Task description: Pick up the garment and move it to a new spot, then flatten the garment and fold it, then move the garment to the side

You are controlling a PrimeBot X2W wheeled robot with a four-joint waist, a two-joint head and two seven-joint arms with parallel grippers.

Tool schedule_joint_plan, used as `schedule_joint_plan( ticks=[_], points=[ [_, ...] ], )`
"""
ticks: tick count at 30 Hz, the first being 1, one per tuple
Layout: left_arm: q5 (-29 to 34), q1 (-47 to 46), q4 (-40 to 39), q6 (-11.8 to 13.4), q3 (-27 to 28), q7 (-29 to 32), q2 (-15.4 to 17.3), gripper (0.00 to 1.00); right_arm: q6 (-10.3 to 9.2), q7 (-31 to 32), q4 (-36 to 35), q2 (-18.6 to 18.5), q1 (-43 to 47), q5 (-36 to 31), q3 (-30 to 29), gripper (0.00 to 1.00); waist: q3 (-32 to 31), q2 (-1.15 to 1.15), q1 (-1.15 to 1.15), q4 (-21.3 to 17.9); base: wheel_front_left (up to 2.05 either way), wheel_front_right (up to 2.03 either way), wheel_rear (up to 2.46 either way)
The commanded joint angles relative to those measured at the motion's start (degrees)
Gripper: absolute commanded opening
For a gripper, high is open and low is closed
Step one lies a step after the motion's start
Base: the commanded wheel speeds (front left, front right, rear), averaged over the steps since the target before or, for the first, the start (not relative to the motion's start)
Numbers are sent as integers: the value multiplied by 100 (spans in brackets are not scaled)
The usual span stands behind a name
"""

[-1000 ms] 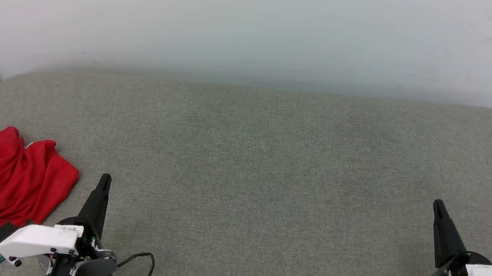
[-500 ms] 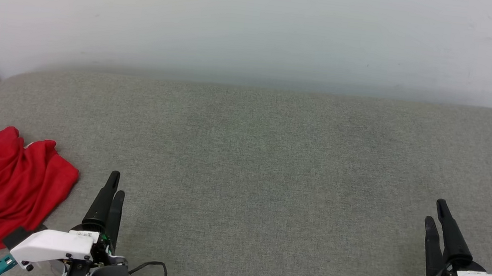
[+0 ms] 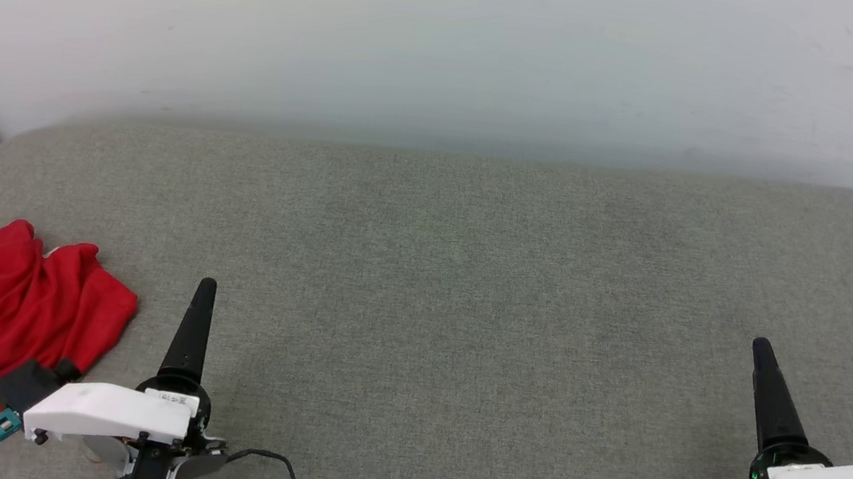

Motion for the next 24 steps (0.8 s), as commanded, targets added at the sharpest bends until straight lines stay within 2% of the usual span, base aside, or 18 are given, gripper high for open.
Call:
schedule_joint_plan(
  ticks=[1,13,24],
  points=[
    [235,-163,-131,-3,-24,-44,13,100,1,-47,-128,-46,-43,-224,-13,100,-2,0,0,1,0,0,0],
    [2086,-143,-197,45,-141,-302,15,100,1,33,-525,3,-46,-2010,80,100,-21,0,0,3,0,0,0],
    [3550,-164,-144,348,-451,-516,221,100,1,178,-762,-7,21,-3235,141,100,-32,0,0,22,0,0,0]
  ],
)
